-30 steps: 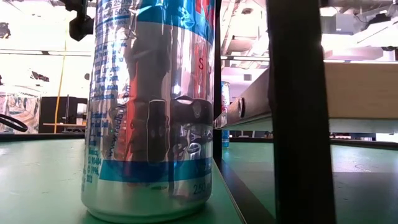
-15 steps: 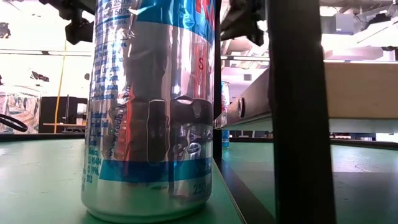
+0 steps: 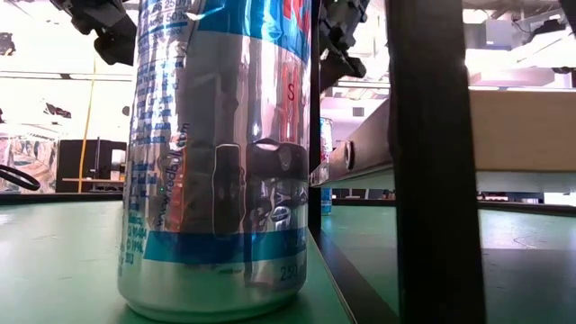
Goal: Place canned beverage on shelf
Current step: Put the top blue soda can on the shelf
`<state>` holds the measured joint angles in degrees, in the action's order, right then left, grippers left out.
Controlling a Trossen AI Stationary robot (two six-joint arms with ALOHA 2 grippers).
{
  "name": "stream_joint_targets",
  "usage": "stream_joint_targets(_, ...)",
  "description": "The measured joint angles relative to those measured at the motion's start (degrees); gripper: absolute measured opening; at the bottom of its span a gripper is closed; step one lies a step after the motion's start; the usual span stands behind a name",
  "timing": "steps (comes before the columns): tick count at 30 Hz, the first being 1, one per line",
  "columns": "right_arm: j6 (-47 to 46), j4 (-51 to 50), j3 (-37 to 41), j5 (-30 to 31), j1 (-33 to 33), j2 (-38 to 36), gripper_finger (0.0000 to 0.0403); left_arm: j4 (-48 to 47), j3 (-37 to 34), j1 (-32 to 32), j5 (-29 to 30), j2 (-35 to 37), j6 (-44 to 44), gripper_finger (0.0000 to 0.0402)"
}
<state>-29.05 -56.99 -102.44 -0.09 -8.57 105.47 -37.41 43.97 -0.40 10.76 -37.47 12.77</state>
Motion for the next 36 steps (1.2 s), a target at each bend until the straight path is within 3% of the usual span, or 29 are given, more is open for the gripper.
stream_joint_targets(14, -0.91, -0.66, -1.34, -0.01, -1.76, 4.5, 0.0232, 1.56, 0.0, 0.02, 0.44, -0.02, -0.92, 0.0334)
stream_joint_targets(23, -0.86, 0.68, -1.39, 0.49, -2.81, 4.68, 0.0234, 4.29, 0.0, 0.02, 1.94, -0.03, 3.31, 0.0334)
stream_joint_targets(36, 5.6, 0.7, -1.39, 1.48, -3.03, 4.68, 0.0308, 5.46, 0.0, 0.02, 5.53, -0.03, 9.43, 0.0334)
